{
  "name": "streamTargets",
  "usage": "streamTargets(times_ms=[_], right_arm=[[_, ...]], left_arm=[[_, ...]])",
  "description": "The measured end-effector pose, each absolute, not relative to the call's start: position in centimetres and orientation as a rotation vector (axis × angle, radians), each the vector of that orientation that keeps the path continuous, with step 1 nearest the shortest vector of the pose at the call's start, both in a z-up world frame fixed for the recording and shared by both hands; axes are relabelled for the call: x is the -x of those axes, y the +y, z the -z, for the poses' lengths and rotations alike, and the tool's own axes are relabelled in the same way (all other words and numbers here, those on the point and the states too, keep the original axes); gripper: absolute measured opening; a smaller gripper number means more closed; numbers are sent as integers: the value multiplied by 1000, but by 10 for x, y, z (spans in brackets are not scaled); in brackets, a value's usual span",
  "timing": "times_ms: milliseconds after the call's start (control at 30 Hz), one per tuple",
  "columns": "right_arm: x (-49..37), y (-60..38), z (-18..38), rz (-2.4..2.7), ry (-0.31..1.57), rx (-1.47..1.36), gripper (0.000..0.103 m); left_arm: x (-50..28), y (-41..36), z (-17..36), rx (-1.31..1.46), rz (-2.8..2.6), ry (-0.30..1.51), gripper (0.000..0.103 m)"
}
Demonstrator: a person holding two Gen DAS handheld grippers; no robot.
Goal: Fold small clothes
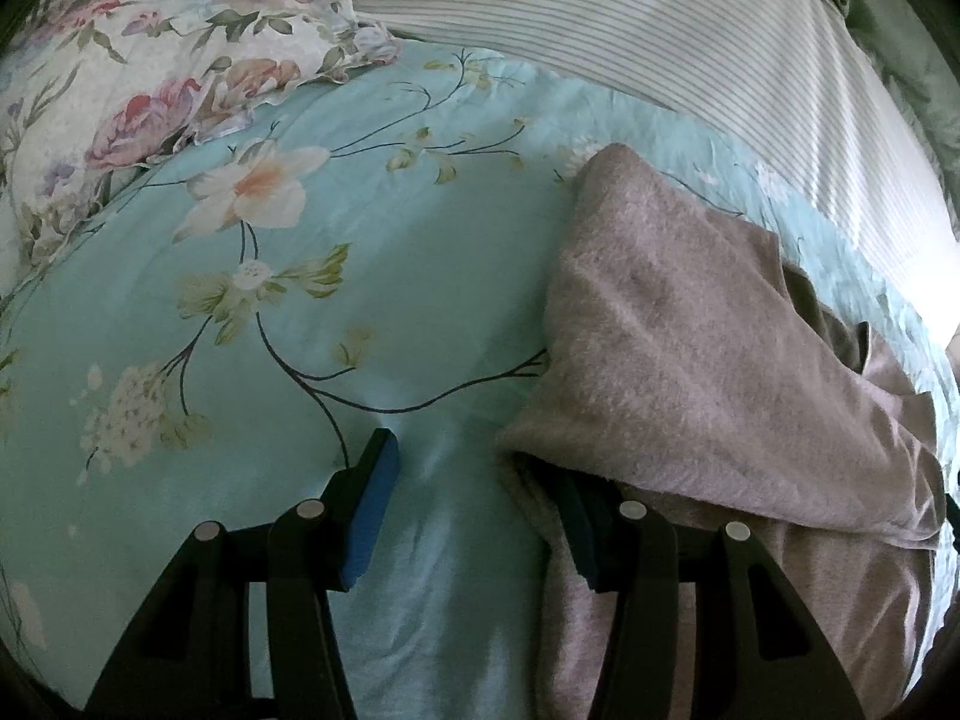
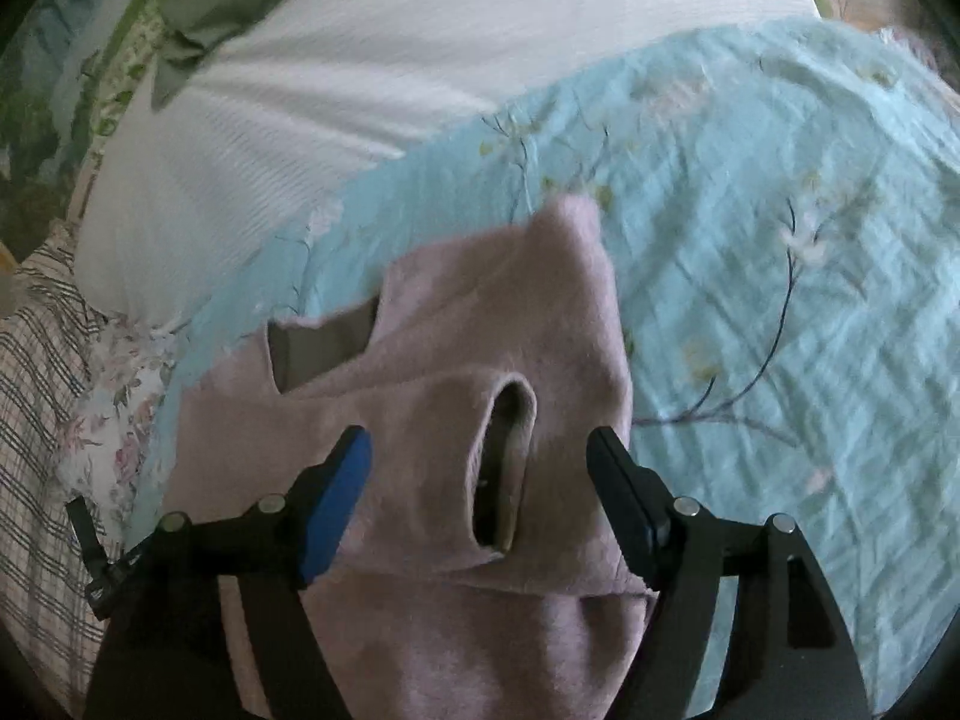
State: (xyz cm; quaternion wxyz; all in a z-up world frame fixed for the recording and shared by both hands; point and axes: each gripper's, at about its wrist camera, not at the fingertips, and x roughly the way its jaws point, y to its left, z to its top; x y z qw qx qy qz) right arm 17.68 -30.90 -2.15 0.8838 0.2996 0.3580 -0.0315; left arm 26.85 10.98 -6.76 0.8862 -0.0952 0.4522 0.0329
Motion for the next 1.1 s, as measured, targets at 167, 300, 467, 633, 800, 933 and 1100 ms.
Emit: streamTargets(times_ms=[167, 300, 467, 633, 800, 933, 1100], right_arm=[[-198, -297, 40, 36, 875, -572, 23], [-193, -293, 21, 37, 802, -524, 7], [-169, -308, -21, 125, 639, -469, 7], [-192, -329, 41, 151, 860, -549, 8], [-166, -321, 9, 290, 759, -495, 26], [-170, -289, -8, 105, 716, -445, 26], [-206, -289, 42, 134, 929, -436, 25]], left_arm=[[-270, 107, 68, 190, -69, 943, 51], [-267, 105, 60, 174, -66, 929, 50], [-268, 97, 62, 118, -64, 939, 52], [-272, 103, 70, 140, -69, 964, 52], [-273, 110, 70, 189, -51, 979, 52], [-273, 109, 70, 186, -64, 981, 54], [-270, 116, 65, 193, -23, 998, 54]])
